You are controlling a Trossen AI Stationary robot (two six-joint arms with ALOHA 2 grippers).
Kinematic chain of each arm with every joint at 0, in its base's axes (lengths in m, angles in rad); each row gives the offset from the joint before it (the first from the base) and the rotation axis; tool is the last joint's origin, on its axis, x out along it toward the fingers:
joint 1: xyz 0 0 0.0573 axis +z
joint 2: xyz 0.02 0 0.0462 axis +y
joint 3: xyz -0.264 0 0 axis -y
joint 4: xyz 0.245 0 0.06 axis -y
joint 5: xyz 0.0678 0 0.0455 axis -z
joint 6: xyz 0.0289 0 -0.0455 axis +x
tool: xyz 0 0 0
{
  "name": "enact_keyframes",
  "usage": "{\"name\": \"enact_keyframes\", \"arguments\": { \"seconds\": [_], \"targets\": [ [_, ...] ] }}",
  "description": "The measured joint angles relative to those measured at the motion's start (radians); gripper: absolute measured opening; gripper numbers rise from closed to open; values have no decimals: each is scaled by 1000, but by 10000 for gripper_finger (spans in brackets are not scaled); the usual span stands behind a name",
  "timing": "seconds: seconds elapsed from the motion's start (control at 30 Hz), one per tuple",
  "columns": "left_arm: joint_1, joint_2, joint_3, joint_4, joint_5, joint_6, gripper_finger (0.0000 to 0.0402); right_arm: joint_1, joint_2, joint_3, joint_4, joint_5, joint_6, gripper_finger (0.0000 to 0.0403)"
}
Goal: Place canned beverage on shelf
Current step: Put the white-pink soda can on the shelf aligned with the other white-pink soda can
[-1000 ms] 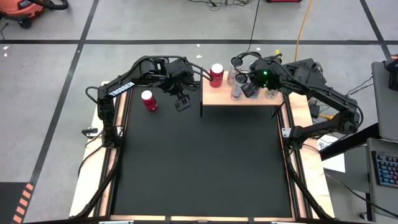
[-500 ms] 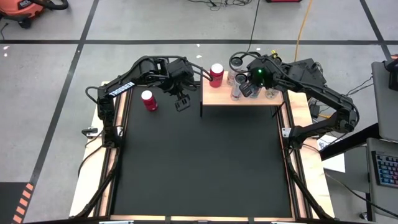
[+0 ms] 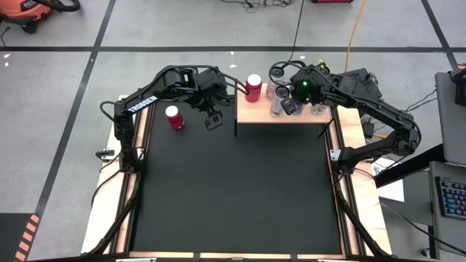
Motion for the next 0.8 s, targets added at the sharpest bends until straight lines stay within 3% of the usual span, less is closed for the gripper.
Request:
{"name": "enact_keyframes", "arguments": {
  "seconds": [0.4, 0.8],
  "targets": [
    [0, 0, 0, 0, 0, 1, 311, 0, 0, 0, 2, -74, 13, 0],
    [0, 0, 0, 0, 0, 1, 311, 3, -7, 0, -26, -78, 39, 0]
  ]
}}
